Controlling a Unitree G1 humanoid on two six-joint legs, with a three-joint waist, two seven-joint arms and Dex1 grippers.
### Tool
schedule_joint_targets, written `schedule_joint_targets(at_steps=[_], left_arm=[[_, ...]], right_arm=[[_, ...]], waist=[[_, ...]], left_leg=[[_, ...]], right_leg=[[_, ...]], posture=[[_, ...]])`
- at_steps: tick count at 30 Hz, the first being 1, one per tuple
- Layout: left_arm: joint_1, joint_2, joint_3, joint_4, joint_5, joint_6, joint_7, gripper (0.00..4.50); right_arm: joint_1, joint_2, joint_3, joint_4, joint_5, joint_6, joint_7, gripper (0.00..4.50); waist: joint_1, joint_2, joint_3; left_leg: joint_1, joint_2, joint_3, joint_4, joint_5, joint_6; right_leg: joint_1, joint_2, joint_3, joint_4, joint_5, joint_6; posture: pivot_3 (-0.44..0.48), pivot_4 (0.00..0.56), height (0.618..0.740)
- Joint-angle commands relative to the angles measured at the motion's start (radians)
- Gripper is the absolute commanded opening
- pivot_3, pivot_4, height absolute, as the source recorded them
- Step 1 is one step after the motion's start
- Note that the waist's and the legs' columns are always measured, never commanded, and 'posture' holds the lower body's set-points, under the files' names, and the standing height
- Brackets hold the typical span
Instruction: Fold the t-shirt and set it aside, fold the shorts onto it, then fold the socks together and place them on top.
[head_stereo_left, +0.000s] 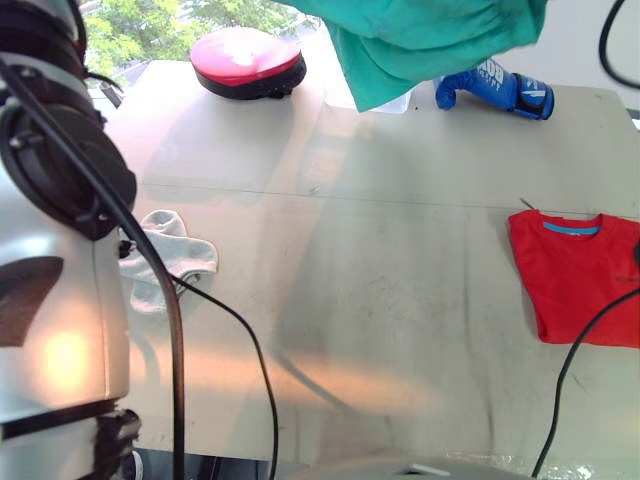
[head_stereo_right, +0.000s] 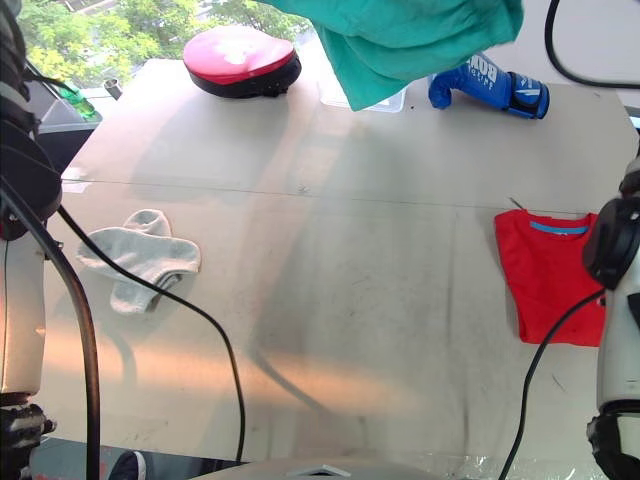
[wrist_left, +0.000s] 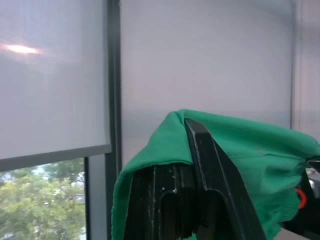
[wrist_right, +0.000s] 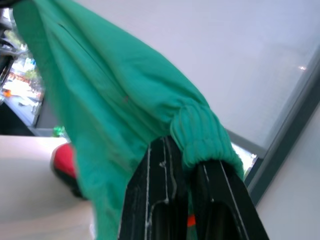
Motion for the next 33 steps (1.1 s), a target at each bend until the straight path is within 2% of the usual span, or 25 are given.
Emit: schedule_joint_targets(at_steps=[1,4,5,8,10,12,14,17,20,24,26,27,30,31,33], left_arm=[[0.238,0.116,-0.077,-0.274,-0.026,0.264,-0.288,0.02],[0.600,0.207,-0.090,-0.696,-0.151,0.547,-0.378,0.02],[0.723,0.226,-0.059,-0.837,-0.209,0.643,-0.356,0.02],[1.202,0.271,0.074,-1.273,-0.372,0.890,-0.321,0.02],[1.435,0.288,0.146,-1.454,-0.440,0.967,-0.312,0.02],[1.656,0.313,0.203,-1.594,-0.461,0.988,-0.326,0.02],[1.822,0.349,0.263,-1.682,-0.482,0.995,-0.375,0.02],[1.981,0.416,0.361,-1.742,-0.517,0.998,-0.459,0.02],[2.084,0.501,0.431,-1.743,-0.598,0.965,-0.484,0.02],[2.146,0.602,0.424,-1.669,-0.637,0.824,-0.484,0.02],[2.069,0.649,0.353,-1.592,-0.653,0.750,-0.484,0.02],[1.980,0.662,0.286,-1.545,-0.649,0.703,-0.484,0.02],[1.510,0.555,0.005,-1.379,-0.580,0.655,-0.429,0.02],[1.337,0.472,-0.090,-1.306,-0.517,0.627,-0.411,0.02],[1.092,0.328,-0.229,-1.162,-0.392,0.546,-0.392,0.02]], right_arm=[[0.295,0.010,-0.069,-0.415,0.166,0.256,-0.043,0.00],[0.557,0.041,-0.100,-0.697,0.279,0.409,-0.112,0.00],[0.635,0.051,-0.104,-0.769,0.300,0.439,-0.134,0.00],[0.926,0.072,-0.058,-0.966,0.304,0.466,-0.141,0.00],[1.048,0.076,-0.036,-1.045,0.314,0.477,-0.134,0.00],[1.156,0.066,-0.014,-1.092,0.303,0.468,-0.113,0.00],[1.245,0.056,-0.004,-1.124,0.303,0.458,-0.085,0.00],[1.400,0.017,-0.011,-1.221,0.368,0.509,-0.037,0.00],[1.562,-0.045,-0.031,-1.336,0.453,0.571,0.006,0.00],[1.720,-0.099,-0.103,-1.433,0.598,0.636,0.031,0.00],[1.757,-0.100,-0.157,-1.432,0.687,0.663,0.010,0.00],[1.758,-0.083,-0.186,-1.410,0.720,0.663,-0.020,0.00],[1.741,-0.029,-0.240,-1.334,0.752,0.655,-0.110,0.00],[1.734,-0.009,-0.244,-1.312,0.749,0.652,-0.140,0.00],[1.726,0.022,-0.241,-1.282,0.737,0.648,-0.183,0.00]], waist=[[-0.005,0.002,0.000],[-0.015,0.004,0.000],[-0.018,0.002,0.001],[-0.015,0.000,0.002],[-0.012,-0.001,0.002],[-0.006,-0.003,0.003],[-0.004,-0.003,0.003],[0.002,-0.005,0.003],[0.014,-0.005,0.001],[0.021,-0.004,-0.002],[0.021,-0.007,-0.004],[0.024,-0.007,-0.005],[0.039,-0.011,-0.008],[0.047,-0.011,-0.009],[0.059,-0.013,-0.013]], left_leg=[[0.000,0.000,0.000,0.002,0.001,-0.001],[0.005,0.002,-0.002,0.009,0.002,-0.002],[0.007,0.003,-0.002,0.012,0.002,-0.002],[0.005,0.005,-0.005,0.020,0.003,-0.002],[0.013,0.005,-0.004,0.019,0.003,-0.002],[0.019,0.005,-0.005,0.018,0.003,-0.002],[0.022,0.004,-0.005,0.018,0.003,-0.003],[0.040,0.003,-0.005,0.014,-0.001,0.000],[0.041,0.002,-0.006,0.012,-0.002,-0.004],[0.041,0.002,-0.007,0.007,-0.002,-0.003],[0.042,0.001,-0.007,0.002,-0.002,-0.002],[0.042,0.001,-0.007,0.002,0.000,0.000],[0.041,0.000,-0.007,0.001,0.000,0.000],[0.042,-0.001,-0.007,0.001,0.000,0.001],[0.041,-0.003,-0.007,0.002,0.000,0.002]], right_leg=[[0.002,-0.001,0.001,0.000,0.000,0.000],[0.006,-0.003,0.005,0.007,0.000,0.000],[0.006,-0.003,0.007,0.011,0.000,0.000],[0.006,-0.007,0.006,0.019,0.000,0.000],[0.013,-0.008,0.007,0.017,0.000,0.000],[0.018,-0.008,0.005,0.017,0.000,-0.001],[0.020,-0.008,0.005,0.017,0.000,-0.001],[0.038,-0.012,0.002,0.013,-0.004,-0.007],[0.039,-0.015,-0.001,0.011,-0.005,-0.009],[0.041,-0.015,0.002,0.005,-0.005,-0.009],[0.042,-0.015,0.002,0.001,-0.005,-0.009],[0.042,-0.015,0.001,0.001,-0.005,-0.009],[0.042,-0.014,-0.001,0.000,-0.005,-0.009],[0.042,-0.010,-0.002,-0.001,-0.005,-0.009],[0.044,-0.007,-0.001,-0.001,-0.003,-0.006]], posture=[[0.000,0.150,0.735],[0.000,0.150,0.735],[0.000,0.150,0.735],[0.000,0.150,0.735],[0.000,0.150,0.735],[0.000,0.150,0.735],[0.000,0.150,0.735],[0.000,0.150,0.735],[0.000,0.150,0.735],[0.000,0.150,0.735],[0.000,0.150,0.735],[0.000,0.150,0.735],[0.000,0.150,0.735],[0.000,0.150,0.735],[0.000,0.150,0.735]])
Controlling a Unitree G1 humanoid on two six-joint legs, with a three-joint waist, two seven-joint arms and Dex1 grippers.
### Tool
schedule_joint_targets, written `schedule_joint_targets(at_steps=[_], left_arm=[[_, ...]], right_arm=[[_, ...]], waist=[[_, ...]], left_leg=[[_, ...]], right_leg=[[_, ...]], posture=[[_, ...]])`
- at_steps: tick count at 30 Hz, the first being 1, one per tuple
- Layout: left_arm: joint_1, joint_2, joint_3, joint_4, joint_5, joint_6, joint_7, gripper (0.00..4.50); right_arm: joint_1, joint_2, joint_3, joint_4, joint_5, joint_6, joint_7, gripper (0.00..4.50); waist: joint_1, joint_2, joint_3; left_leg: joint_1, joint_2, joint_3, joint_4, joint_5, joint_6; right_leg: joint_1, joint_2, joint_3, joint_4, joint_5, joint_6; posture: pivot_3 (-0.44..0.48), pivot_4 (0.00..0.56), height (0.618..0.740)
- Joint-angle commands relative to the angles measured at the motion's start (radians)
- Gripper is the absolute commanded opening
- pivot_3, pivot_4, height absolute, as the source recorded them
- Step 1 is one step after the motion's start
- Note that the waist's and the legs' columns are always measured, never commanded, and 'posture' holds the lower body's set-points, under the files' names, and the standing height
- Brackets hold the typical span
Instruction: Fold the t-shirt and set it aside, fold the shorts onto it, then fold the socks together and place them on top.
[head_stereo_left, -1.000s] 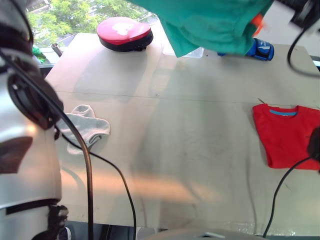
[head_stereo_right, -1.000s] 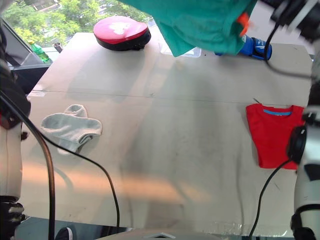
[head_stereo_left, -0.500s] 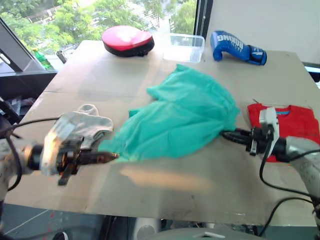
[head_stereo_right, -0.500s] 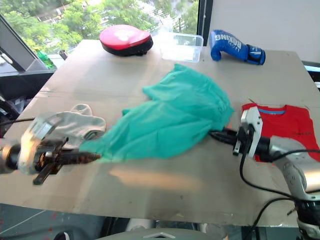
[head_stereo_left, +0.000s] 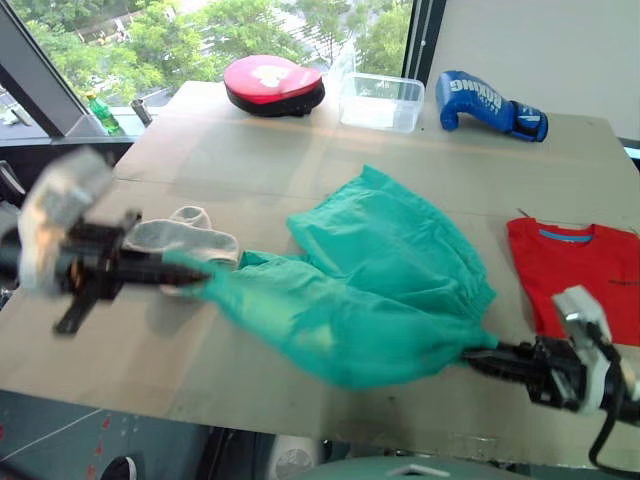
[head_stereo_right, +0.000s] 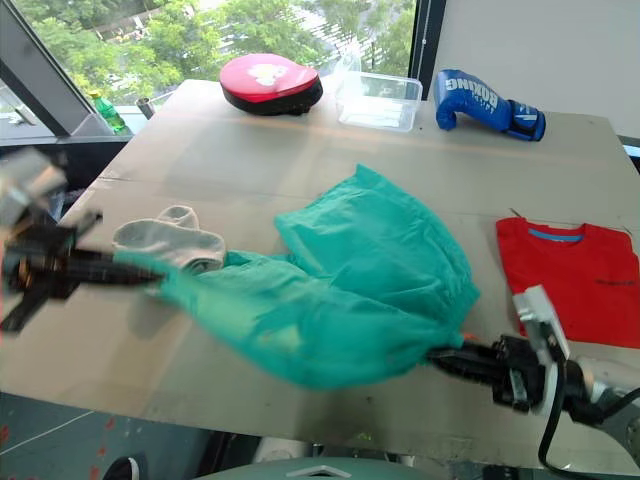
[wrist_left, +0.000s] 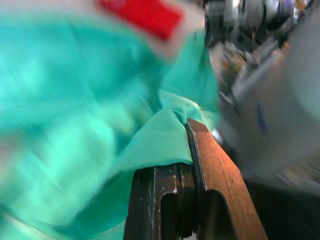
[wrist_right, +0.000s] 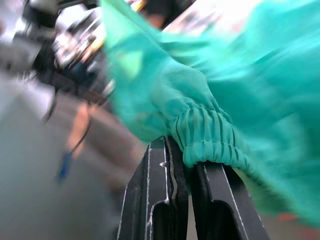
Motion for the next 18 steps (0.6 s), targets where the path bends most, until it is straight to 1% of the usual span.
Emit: schedule_joint_targets(at_steps=[1,2,3,5,6,8,10,13,15,18], left_arm=[[-0.326,-0.206,-0.228,0.241,0.210,-0.153,0.047,0.02],[-0.392,-0.255,-0.263,0.305,0.255,-0.191,0.049,0.02],[-0.474,-0.334,-0.298,0.402,0.316,-0.262,0.071,0.02],[-0.589,-0.454,-0.336,0.581,0.403,-0.379,0.105,0.02],[-0.638,-0.512,-0.350,0.676,0.448,-0.454,0.125,0.02],[-0.706,-0.595,-0.363,0.824,0.512,-0.571,0.153,0.02],[-0.779,-0.687,-0.371,0.976,0.578,-0.698,0.225,0.02],[-0.852,-0.781,-0.373,1.146,0.667,-0.849,0.317,0.02],[-0.883,-0.839,-0.373,1.231,0.725,-0.933,0.425,0.02],[-0.902,-0.904,-0.381,1.308,0.806,-1.001,0.584,0.02]], right_arm=[[-0.008,0.042,-0.014,0.036,-0.003,-0.012,-0.076,0.00],[-0.010,0.050,-0.010,0.043,-0.013,-0.015,-0.087,0.00],[-0.010,0.061,-0.013,0.055,-0.020,-0.015,-0.109,0.00],[-0.017,0.082,-0.030,0.077,-0.020,-0.018,-0.150,0.00],[-0.020,0.094,-0.044,0.089,-0.012,-0.019,-0.168,0.00],[-0.018,0.111,-0.066,0.102,0.007,-0.019,-0.190,0.00],[0.005,0.123,-0.083,0.108,0.013,-0.016,-0.196,0.00],[0.039,0.134,-0.100,0.112,0.003,-0.020,-0.196,0.00],[0.050,0.140,-0.117,0.117,0.008,-0.022,-0.206,0.00],[0.044,0.150,-0.131,0.142,-0.008,-0.031,-0.227,0.00]], waist=[[0.008,-0.001,-0.002],[0.016,-0.003,-0.004],[0.018,-0.004,-0.004],[0.019,-0.004,-0.003],[0.015,-0.004,-0.003],[0.006,-0.004,-0.003],[-0.003,-0.004,-0.003],[-0.007,-0.004,-0.003],[-0.012,-0.004,-0.003],[-0.012,-0.004,-0.003]], left_leg=[[-0.002,-0.001,0.000,0.001,0.000,0.001],[-0.004,-0.004,-0.002,0.002,0.000,0.001],[-0.005,-0.004,-0.003,0.005,-0.001,0.002],[-0.007,-0.002,-0.003,0.008,-0.002,0.004],[-0.008,-0.002,-0.003,0.009,-0.003,0.005],[-0.009,-0.001,-0.002,0.009,-0.004,0.007],[-0.009,-0.001,-0.001,0.009,-0.005,0.008],[-0.010,-0.001,-0.002,0.009,-0.006,0.009],[-0.010,0.000,-0.002,0.009,-0.006,0.009],[-0.009,0.001,-0.002,0.009,-0.006,0.009]], right_leg=[[0.000,0.002,0.001,-0.001,0.001,0.001],[0.000,0.003,0.000,0.000,0.001,0.001],[0.000,0.003,-0.001,0.000,0.001,0.002],[-0.001,0.005,0.001,0.000,0.001,0.002],[-0.001,0.005,0.001,-0.001,0.001,0.002],[-0.002,0.006,0.003,-0.001,0.000,0.004],[-0.002,0.006,0.004,-0.001,-0.001,0.005],[-0.003,0.006,0.004,-0.001,-0.001,0.005],[-0.003,0.007,0.005,-0.001,-0.001,0.005],[-0.003,0.007,0.005,0.000,-0.001,0.005]], posture=[[0.000,0.150,0.735],[0.000,0.150,0.735],[0.000,0.150,0.735],[0.000,0.150,0.735],[0.000,0.150,0.735],[0.000,0.150,0.735],[0.000,0.150,0.735],[0.000,0.150,0.735],[0.000,0.150,0.735],[0.000,0.150,0.735]])
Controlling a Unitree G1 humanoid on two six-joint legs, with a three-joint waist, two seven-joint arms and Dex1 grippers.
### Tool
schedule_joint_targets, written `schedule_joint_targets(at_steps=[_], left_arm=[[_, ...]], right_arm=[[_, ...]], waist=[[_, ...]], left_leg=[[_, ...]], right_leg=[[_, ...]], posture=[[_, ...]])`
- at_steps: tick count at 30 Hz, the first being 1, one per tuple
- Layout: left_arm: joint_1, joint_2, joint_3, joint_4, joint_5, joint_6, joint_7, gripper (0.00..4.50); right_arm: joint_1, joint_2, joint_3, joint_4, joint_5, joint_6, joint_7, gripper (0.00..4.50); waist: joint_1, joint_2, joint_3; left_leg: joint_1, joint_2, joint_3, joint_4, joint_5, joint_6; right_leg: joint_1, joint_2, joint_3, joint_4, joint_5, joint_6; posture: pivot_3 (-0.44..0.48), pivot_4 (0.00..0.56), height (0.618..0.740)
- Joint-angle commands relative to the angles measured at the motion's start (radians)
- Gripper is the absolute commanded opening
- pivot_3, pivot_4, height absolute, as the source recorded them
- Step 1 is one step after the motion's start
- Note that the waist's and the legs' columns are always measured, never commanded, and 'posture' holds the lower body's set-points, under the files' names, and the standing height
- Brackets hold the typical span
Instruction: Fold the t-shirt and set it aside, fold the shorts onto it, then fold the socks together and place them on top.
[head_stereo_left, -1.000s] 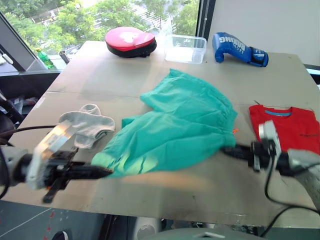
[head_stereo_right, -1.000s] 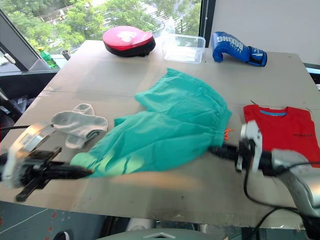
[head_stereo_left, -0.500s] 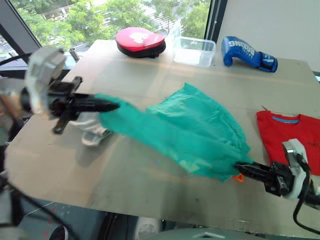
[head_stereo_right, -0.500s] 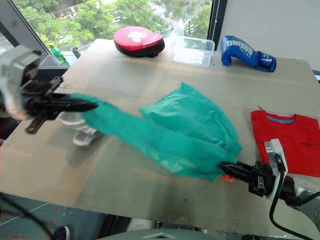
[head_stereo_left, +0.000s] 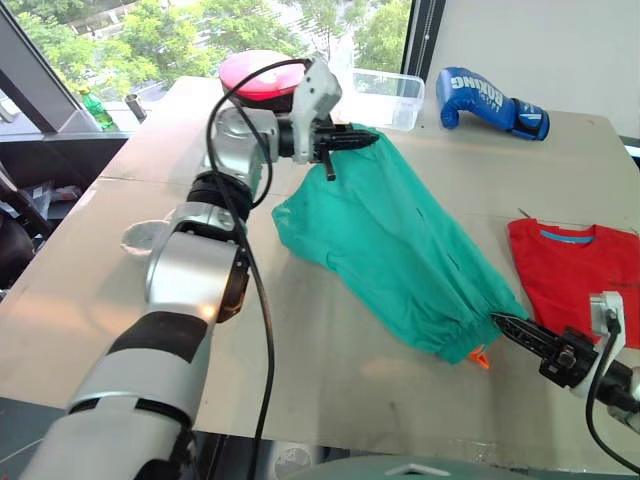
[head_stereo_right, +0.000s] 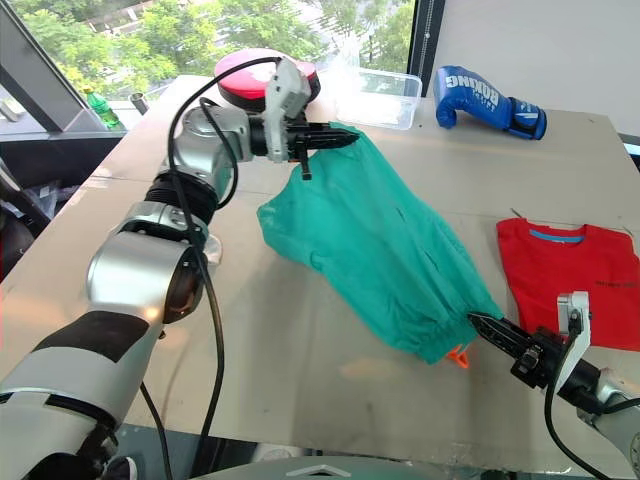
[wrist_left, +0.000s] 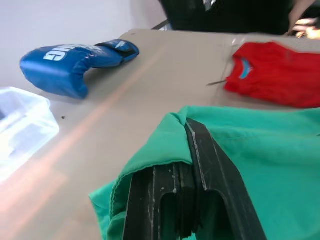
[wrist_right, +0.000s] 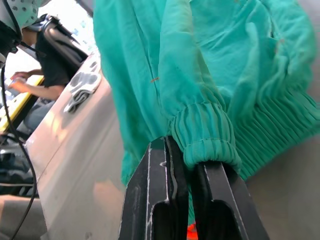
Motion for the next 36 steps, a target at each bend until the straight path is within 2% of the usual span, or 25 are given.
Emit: schedule_joint_targets(at_steps=[1,4,6,8,10,12,16,17,18,20,24,29,31,36], left_arm=[[-0.038,-0.053,-0.004,0.068,0.096,-0.096,0.191,0.02],[-0.029,-0.101,-0.014,0.101,0.167,-0.128,0.336,0.02],[-0.014,-0.136,-0.005,0.114,0.183,-0.121,0.411,0.00],[0.003,-0.159,-0.009,0.122,0.202,-0.111,0.446,0.55],[0.021,-0.173,-0.009,0.123,0.219,-0.118,0.465,1.37],[0.031,-0.181,0.008,0.120,0.221,-0.124,0.520,1.95],[0.046,-0.179,0.045,0.106,0.210,-0.133,0.592,3.72],[0.051,-0.173,0.045,0.101,0.215,-0.143,0.576,4.24],[0.056,-0.163,0.043,0.094,0.218,-0.154,0.557,4.38],[0.064,-0.143,0.039,0.083,0.225,-0.171,0.530,4.38],[0.095,-0.090,0.033,0.050,0.230,-0.206,0.451,4.38],[0.116,-0.059,0.023,0.002,0.246,-0.262,0.426,4.38],[0.135,-0.048,-0.010,-0.029,0.269,-0.306,0.372,4.38],[0.181,-0.058,-0.063,-0.023,0.320,-0.316,0.329,4.38]], right_arm=[[-0.013,0.015,-0.048,0.022,-0.004,-0.030,-0.031,0.00],[-0.029,0.027,-0.043,0.036,-0.032,-0.051,-0.049,0.00],[-0.046,0.039,-0.051,0.050,-0.047,-0.075,-0.055,0.57],[-0.050,0.040,-0.064,0.053,-0.051,-0.089,-0.050,0.91],[-0.046,0.037,-0.073,0.051,-0.076,-0.114,-0.043,1.96],[-0.051,0.036,-0.081,0.047,-0.106,-0.149,-0.039,2.51],[-0.100,0.016,-0.101,0.027,-0.170,-0.220,-0.061,4.41],[-0.096,-0.008,-0.100,0.018,-0.201,-0.227,-0.050,4.50],[-0.089,-0.033,-0.102,0.009,-0.230,-0.234,-0.035,4.50],[-0.082,-0.082,-0.114,-0.002,-0.268,-0.244,-0.013,4.50],[-0.102,-0.191,-0.119,-0.110,-0.210,-0.178,0.026,4.50],[-0.116,-0.319,0.048,-0.295,-0.250,-0.102,0.035,4.50],[-0.144,-0.346,0.130,-0.348,-0.268,-0.072,0.009,4.50],[-0.194,-0.404,0.387,-0.339,-0.511,-0.083,-0.027,4.50]], waist=[[0.001,0.000,0.000],[0.001,0.000,0.000],[0.000,0.000,0.000],[0.002,0.000,0.000],[0.003,0.001,0.000],[0.003,0.001,0.000],[-0.002,0.002,0.001],[-0.002,0.002,0.001],[-0.001,0.003,0.001],[0.000,0.003,0.001],[-0.008,0.004,0.001],[-0.012,0.004,0.002],[-0.010,0.004,0.002],[-0.008,0.004,0.001]], left_leg=[[0.000,0.000,0.000,0.000,0.000,0.000],[0.000,0.000,0.001,0.000,0.000,0.000],[0.000,0.000,0.001,0.000,0.000,0.000],[0.000,0.000,0.001,0.000,0.000,0.000],[0.000,0.000,0.001,0.000,0.000,0.000],[0.000,0.000,0.001,0.000,0.000,0.000],[0.000,0.000,0.001,0.000,0.000,0.000],[0.000,0.000,0.001,0.000,0.000,0.000],[0.000,0.000,0.001,0.000,0.000,0.000],[0.000,0.000,0.001,0.000,0.000,0.000],[0.001,0.000,0.002,0.000,0.000,0.000],[0.001,0.001,0.001,-0.001,0.000,-0.001],[0.000,0.001,0.000,0.000,0.000,-0.001],[0.000,0.001,0.002,0.001,0.000,-0.001]], right_leg=[[0.000,0.000,0.000,0.000,0.000,0.000],[0.000,-0.001,0.000,0.000,0.000,0.000],[-0.001,0.000,0.000,0.000,0.000,0.000],[-0.001,0.000,0.000,0.000,0.000,0.000],[-0.001,-0.001,0.000,0.000,0.000,0.000],[-0.001,0.000,0.000,0.000,0.000,0.000],[-0.001,0.000,0.000,0.000,0.000,0.000],[-0.001,0.000,0.000,0.001,0.000,0.000],[-0.001,0.000,0.000,0.001,0.000,0.000],[-0.001,0.000,0.000,0.000,0.000,0.000],[-0.001,0.000,0.001,0.001,0.000,0.000],[0.000,0.000,0.000,0.001,0.000,0.000],[0.000,0.000,0.000,0.001,0.000,0.000],[0.000,-0.002,0.000,0.001,0.000,0.000]], posture=[[0.000,0.150,0.735],[0.000,0.150,0.735],[0.000,0.150,0.735],[0.000,0.150,0.735],[0.000,0.150,0.735],[0.000,0.150,0.735],[0.000,0.150,0.735],[0.000,0.150,0.735],[0.000,0.150,0.735],[0.000,0.150,0.735],[0.000,0.150,0.735],[0.000,0.150,0.735],[0.000,0.150,0.735],[0.000,0.150,0.735]])
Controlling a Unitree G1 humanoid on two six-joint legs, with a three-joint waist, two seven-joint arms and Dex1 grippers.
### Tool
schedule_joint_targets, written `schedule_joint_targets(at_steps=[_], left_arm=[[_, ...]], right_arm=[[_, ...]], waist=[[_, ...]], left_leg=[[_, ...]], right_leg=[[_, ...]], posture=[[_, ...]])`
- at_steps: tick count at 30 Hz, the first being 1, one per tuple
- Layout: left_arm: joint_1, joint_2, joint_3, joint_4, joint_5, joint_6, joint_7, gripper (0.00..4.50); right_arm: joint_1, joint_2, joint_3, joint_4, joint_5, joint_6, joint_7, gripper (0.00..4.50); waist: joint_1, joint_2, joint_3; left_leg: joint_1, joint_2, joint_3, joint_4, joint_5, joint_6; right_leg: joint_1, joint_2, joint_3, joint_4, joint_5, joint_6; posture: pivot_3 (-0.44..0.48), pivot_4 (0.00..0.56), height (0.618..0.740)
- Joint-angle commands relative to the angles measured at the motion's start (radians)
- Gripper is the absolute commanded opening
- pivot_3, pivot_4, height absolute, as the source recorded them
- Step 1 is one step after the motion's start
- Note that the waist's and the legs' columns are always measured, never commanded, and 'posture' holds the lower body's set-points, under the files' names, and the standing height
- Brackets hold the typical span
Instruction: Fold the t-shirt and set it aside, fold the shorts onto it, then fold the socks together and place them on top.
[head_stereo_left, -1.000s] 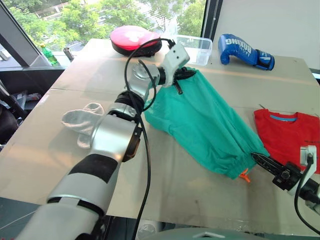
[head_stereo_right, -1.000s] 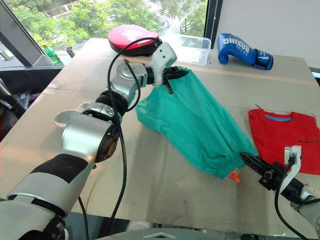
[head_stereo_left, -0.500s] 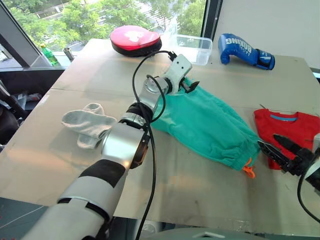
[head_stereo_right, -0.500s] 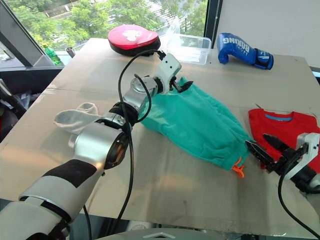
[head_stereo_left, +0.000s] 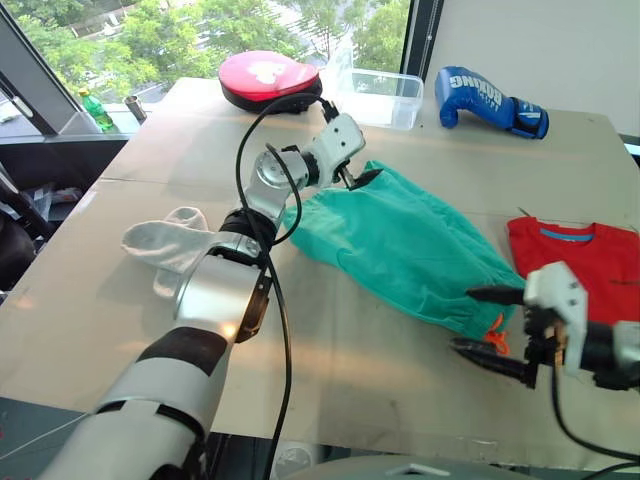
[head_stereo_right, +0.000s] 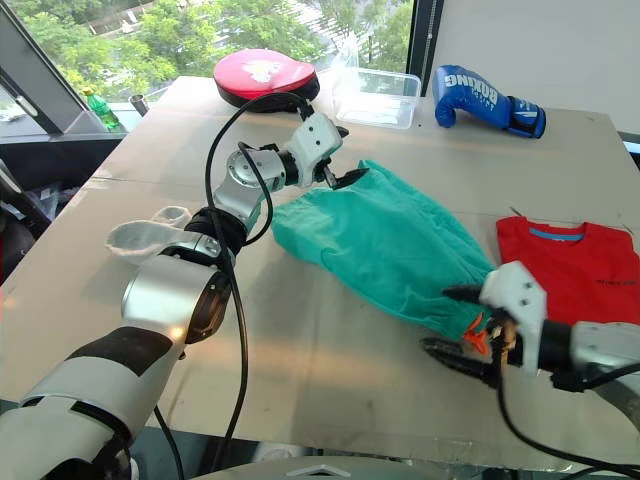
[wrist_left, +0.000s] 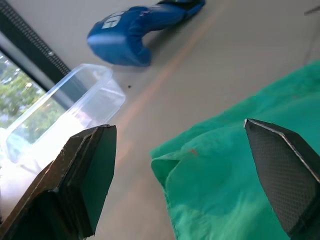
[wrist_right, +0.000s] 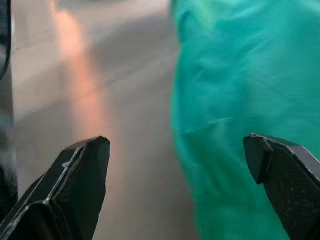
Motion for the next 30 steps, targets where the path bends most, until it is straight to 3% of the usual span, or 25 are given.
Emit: schedule_joint_targets(at_steps=[1,3,7,8,11,13,17,20,21,24,30], left_arm=[[0.021,-0.015,-0.041,0.003,0.054,-0.020,0.000,4.38],[0.032,-0.029,-0.076,0.035,0.098,-0.005,0.025,4.38],[0.044,-0.033,-0.156,0.089,0.202,0.019,0.084,4.50],[0.047,-0.032,-0.170,0.098,0.219,0.026,0.089,4.50],[0.053,-0.022,-0.206,0.113,0.257,0.045,0.075,4.50],[0.059,-0.008,-0.225,0.117,0.277,0.062,0.040,3.63],[0.078,0.037,-0.244,0.097,0.276,0.081,-0.127,1.91],[0.102,0.082,-0.236,0.048,0.258,0.102,-0.248,0.28],[0.116,0.102,-0.235,0.023,0.253,0.108,-0.284,0.08],[0.169,0.162,-0.217,-0.072,0.227,0.143,-0.360,0.08],[0.294,0.257,-0.199,-0.305,0.181,0.252,-0.432,0.08]], right_arm=[[-0.043,-0.017,0.147,0.032,-0.175,-0.027,-0.031,4.50],[-0.081,-0.056,0.224,0.102,-0.304,-0.072,-0.018,4.50],[-0.178,-0.127,0.305,0.249,-0.492,-0.205,0.042,2.63],[-0.201,-0.138,0.312,0.280,-0.520,-0.233,0.058,2.33],[-0.271,-0.168,0.331,0.379,-0.600,-0.339,0.118,0.78],[-0.335,-0.169,0.348,0.462,-0.651,-0.425,0.154,0.00],[-0.504,-0.110,0.396,0.689,-0.741,-0.653,0.205,0.00],[-0.623,-0.041,0.434,0.876,-0.789,-0.838,0.234,0.00],[-0.658,-0.012,0.439,0.936,-0.798,-0.895,0.233,0.00],[-0.732,0.063,0.445,1.077,-0.808,-1.027,0.233,0.00],[-0.774,0.124,0.424,1.199,-0.813,-1.171,0.223,0.00]], waist=[[-0.001,0.000,0.000],[-0.002,0.000,0.000],[-0.004,0.000,0.000],[-0.004,0.000,0.000],[-0.005,0.000,-0.001],[-0.009,0.000,-0.001],[-0.023,0.001,-0.001],[-0.040,0.002,-0.002],[-0.042,0.002,-0.002],[-0.049,0.004,-0.003],[-0.050,0.007,-0.005]], left_leg=[[0.000,0.000,0.000,0.001,0.000,0.000],[0.000,-0.001,0.000,0.001,0.000,0.000],[0.000,-0.001,0.002,0.003,0.000,0.000],[0.000,-0.001,0.002,0.003,0.000,0.000],[0.002,0.000,0.002,0.003,0.000,0.000],[0.003,0.000,0.003,0.003,0.000,0.000],[0.005,0.001,0.005,0.003,0.000,0.000],[0.006,0.002,0.006,0.003,0.000,0.000],[0.007,0.002,0.006,0.002,0.000,0.000],[0.008,0.003,0.007,0.001,0.003,-0.004],[0.012,0.004,0.012,-0.002,0.003,-0.005]], right_leg=[[0.000,0.000,0.000,0.000,0.000,0.000],[0.000,0.000,0.000,0.000,0.000,0.000],[0.000,0.000,0.001,0.001,0.000,0.001],[0.000,0.001,0.001,0.001,0.000,0.001],[0.001,0.002,0.002,0.001,0.000,0.001],[0.001,0.002,0.002,0.001,0.000,0.000],[0.001,0.003,0.004,0.002,0.000,0.000],[0.001,0.004,0.005,0.003,0.000,0.000],[0.001,0.004,0.005,0.003,0.000,0.000],[0.001,0.006,0.007,0.004,0.000,0.000],[0.001,0.005,0.011,0.004,0.000,0.000]], posture=[[0.000,0.150,0.735],[0.000,0.150,0.735],[0.000,0.150,0.735],[0.000,0.150,0.735],[0.000,0.150,0.735],[0.000,0.150,0.735],[0.000,0.150,0.735],[0.000,0.150,0.735],[0.000,0.150,0.735],[0.000,0.150,0.735],[0.000,0.150,0.735]])
